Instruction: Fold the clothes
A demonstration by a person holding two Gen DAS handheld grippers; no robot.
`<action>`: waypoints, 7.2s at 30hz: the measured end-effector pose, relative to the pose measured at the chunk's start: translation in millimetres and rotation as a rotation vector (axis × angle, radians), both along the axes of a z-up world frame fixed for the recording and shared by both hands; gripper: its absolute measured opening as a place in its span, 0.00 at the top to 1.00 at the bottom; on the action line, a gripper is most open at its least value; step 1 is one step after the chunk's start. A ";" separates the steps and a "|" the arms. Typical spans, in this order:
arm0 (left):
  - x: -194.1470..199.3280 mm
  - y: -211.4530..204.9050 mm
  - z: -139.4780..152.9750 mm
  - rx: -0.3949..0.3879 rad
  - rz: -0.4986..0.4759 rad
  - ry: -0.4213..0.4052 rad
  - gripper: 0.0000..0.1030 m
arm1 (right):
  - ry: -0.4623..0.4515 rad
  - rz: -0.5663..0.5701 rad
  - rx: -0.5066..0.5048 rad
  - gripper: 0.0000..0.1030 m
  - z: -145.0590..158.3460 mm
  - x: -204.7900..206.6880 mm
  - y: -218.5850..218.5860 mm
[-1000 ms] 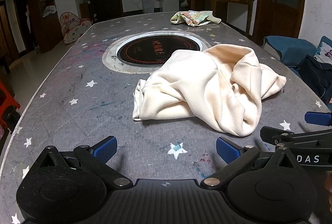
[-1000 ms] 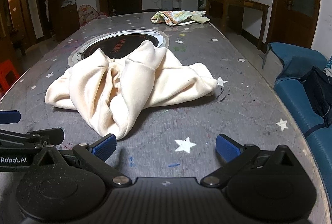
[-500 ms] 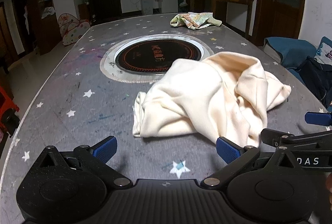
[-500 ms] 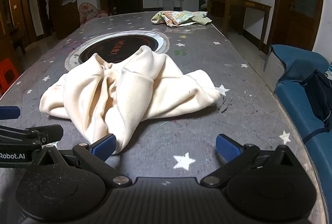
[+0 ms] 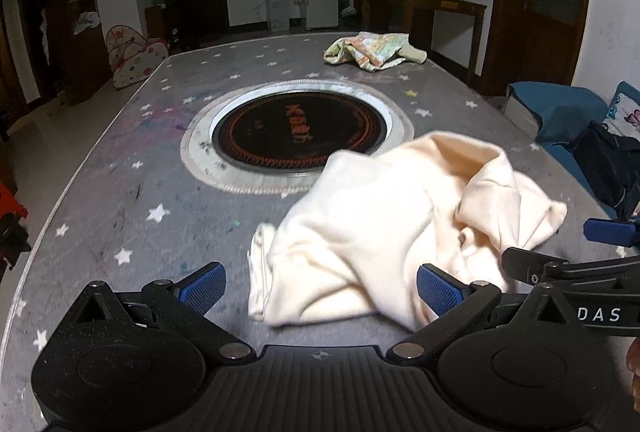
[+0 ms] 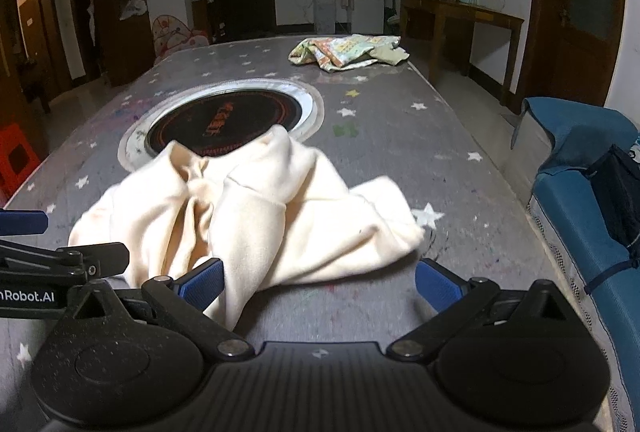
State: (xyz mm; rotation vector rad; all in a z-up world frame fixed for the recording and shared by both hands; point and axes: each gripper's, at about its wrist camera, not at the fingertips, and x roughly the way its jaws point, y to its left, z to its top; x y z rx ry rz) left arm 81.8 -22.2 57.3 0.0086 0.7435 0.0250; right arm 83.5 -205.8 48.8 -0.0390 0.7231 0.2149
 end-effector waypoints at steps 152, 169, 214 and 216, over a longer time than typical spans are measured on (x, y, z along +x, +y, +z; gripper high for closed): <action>-214.5 99.8 -15.3 -0.404 -0.095 0.046 0.55 | 0.015 0.640 -0.138 0.59 4.1 -169.0 13.2; -226.2 135.5 -21.9 -0.301 0.058 0.043 0.89 | -0.156 -0.006 -0.149 0.98 17.5 -134.2 -92.1; -225.8 26.6 -16.6 -0.146 -0.497 0.035 0.60 | 0.147 0.965 -0.104 0.78 27.1 -171.8 17.3; -224.3 27.1 -19.7 -0.148 -0.491 0.048 0.61 | 0.169 0.988 -0.124 0.78 34.7 -164.1 16.6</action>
